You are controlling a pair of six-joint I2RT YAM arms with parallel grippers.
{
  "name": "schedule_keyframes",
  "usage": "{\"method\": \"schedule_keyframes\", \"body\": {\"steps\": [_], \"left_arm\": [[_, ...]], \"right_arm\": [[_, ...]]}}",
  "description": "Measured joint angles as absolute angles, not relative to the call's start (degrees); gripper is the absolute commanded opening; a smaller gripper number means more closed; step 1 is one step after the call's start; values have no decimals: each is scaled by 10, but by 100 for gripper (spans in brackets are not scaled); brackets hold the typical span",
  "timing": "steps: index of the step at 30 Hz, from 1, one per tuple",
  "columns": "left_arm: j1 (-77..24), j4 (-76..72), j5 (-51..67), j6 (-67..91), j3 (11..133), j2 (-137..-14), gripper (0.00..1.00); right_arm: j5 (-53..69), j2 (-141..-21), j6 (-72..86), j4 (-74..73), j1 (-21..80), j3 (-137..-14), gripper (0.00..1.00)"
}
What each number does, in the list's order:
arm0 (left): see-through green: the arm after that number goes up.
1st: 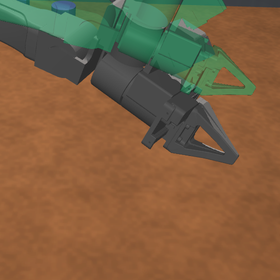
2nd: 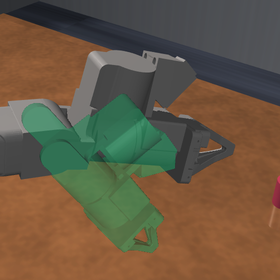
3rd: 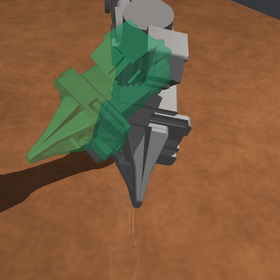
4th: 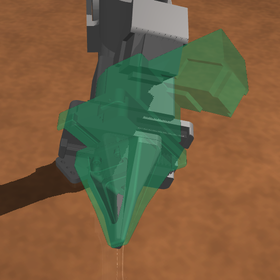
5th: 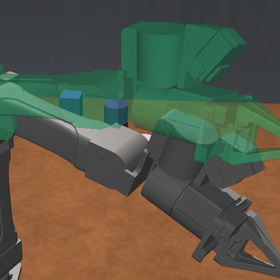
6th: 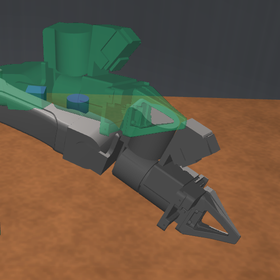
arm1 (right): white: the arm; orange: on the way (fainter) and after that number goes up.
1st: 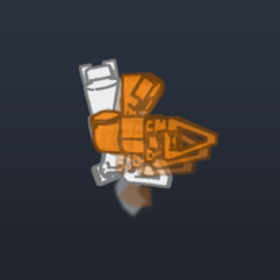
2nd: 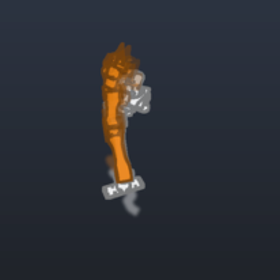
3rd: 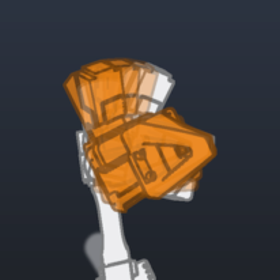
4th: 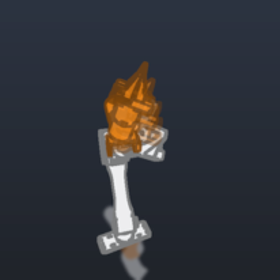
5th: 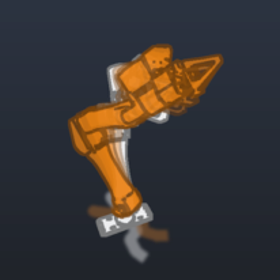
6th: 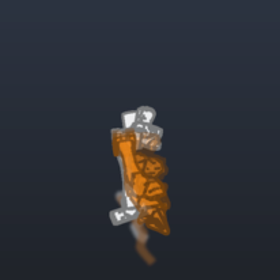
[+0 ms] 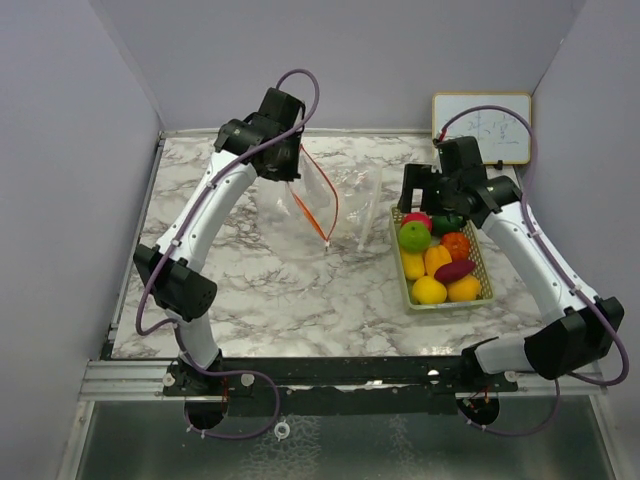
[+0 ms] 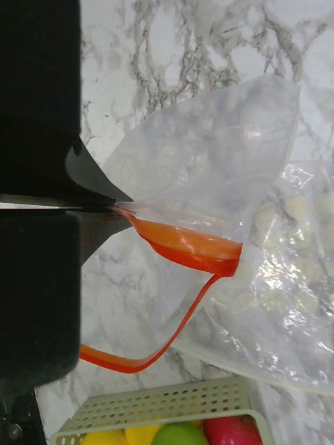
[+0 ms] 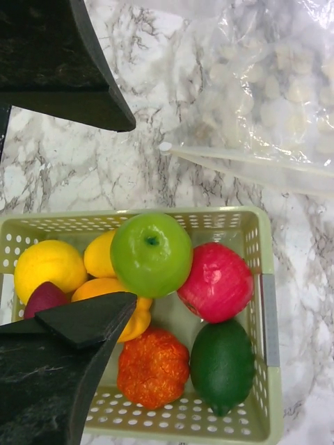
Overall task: Place the food in the zip-top bag and seal the zipper
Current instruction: Open the zipper of the food storage bag at the center of the board, then pick up the fake fruit from the bin.
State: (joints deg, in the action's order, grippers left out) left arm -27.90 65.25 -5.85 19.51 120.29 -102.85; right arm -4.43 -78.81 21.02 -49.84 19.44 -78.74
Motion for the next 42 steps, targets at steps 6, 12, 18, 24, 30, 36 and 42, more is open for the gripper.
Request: {"method": "schedule_keyframes", "body": {"steps": [6,12,18,24,30,36,42], "left_arm": [[-295,654,-58,193,1157,-1048,0],[-310,625,-29,193,1156,-1068,0],[-319,594,1,193,1151,-1085,0],[-320,576,19,189,1130,-1085,0],[-320,569,32,185,1127,-1085,0],[-320,565,44,182,1127,-1085,0],[-320,557,56,180,1117,-1085,0]], "right_arm": [[-38,-813,222,-496,198,-762,99],[-55,-820,235,-501,198,-707,99],[-62,-832,237,-477,198,-688,99],[-70,-868,237,-446,198,-662,94],[-88,-880,223,-421,198,-659,61],[-109,-877,200,-426,198,-671,45],[-57,-825,176,-435,198,-710,43]]}}
